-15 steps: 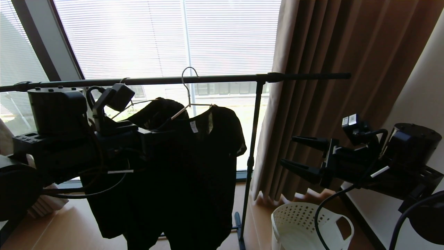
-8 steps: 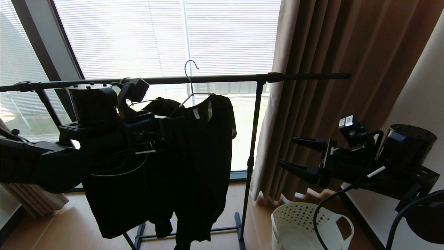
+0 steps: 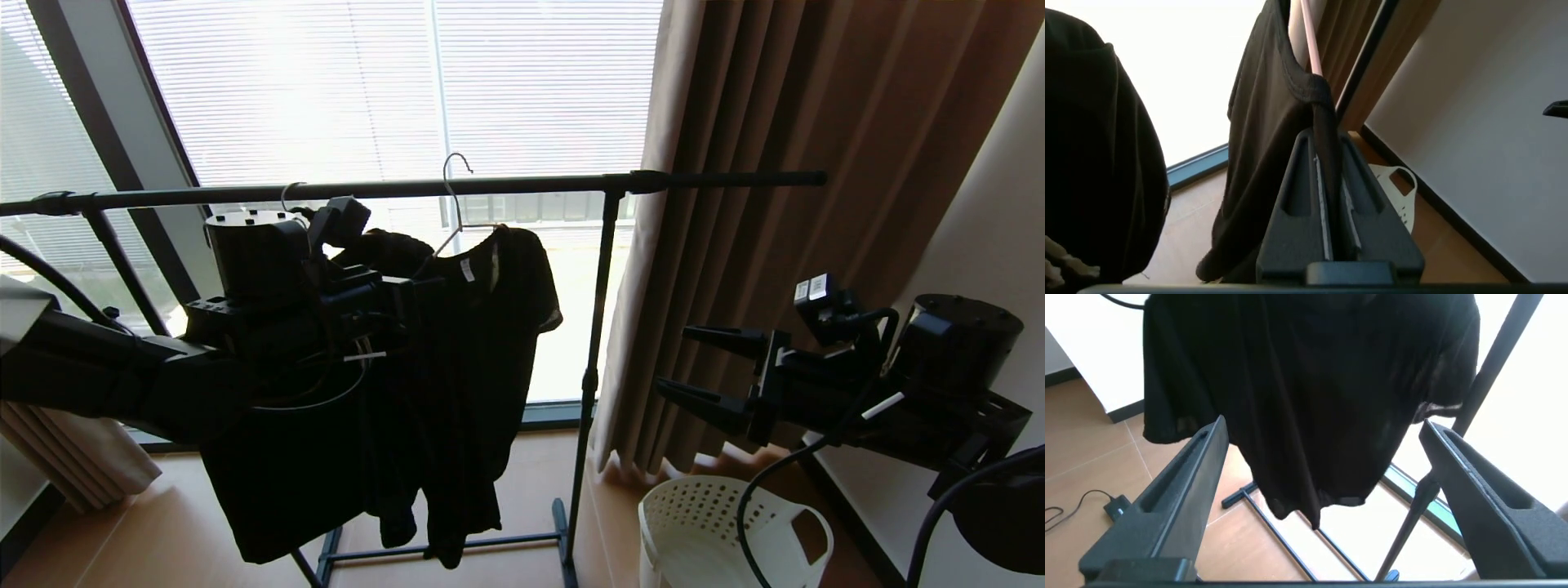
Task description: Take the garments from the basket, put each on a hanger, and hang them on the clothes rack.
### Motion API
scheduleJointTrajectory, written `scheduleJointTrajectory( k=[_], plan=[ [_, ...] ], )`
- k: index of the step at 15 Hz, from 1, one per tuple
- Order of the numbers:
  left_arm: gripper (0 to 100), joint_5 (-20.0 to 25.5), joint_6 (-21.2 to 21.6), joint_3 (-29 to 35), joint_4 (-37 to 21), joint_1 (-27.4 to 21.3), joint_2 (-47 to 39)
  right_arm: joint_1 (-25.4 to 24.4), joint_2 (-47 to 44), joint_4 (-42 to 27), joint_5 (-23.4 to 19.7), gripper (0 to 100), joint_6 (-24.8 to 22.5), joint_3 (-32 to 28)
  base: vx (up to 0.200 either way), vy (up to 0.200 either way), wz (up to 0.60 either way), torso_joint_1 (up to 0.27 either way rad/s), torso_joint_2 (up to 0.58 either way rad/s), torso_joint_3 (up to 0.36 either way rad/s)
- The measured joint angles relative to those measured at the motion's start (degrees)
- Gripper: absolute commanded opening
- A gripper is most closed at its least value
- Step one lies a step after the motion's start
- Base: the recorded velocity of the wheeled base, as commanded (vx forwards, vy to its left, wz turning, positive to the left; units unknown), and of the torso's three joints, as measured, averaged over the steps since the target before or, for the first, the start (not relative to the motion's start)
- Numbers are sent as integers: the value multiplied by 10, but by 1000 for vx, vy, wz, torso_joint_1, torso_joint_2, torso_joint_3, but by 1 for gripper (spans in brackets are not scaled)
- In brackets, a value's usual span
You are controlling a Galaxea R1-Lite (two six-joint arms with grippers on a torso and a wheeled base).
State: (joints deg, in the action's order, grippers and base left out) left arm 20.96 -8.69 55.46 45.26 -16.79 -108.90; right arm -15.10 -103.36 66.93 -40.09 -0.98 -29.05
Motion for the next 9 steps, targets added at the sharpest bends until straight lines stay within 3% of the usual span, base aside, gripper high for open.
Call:
scheduleJointTrajectory(
  k=[9],
  plan=[
    [0, 0, -5, 49, 0, 0, -54, 0, -3, 1, 0, 100, -2, 2, 0, 0, 0, 0, 0, 0]
  ],
)
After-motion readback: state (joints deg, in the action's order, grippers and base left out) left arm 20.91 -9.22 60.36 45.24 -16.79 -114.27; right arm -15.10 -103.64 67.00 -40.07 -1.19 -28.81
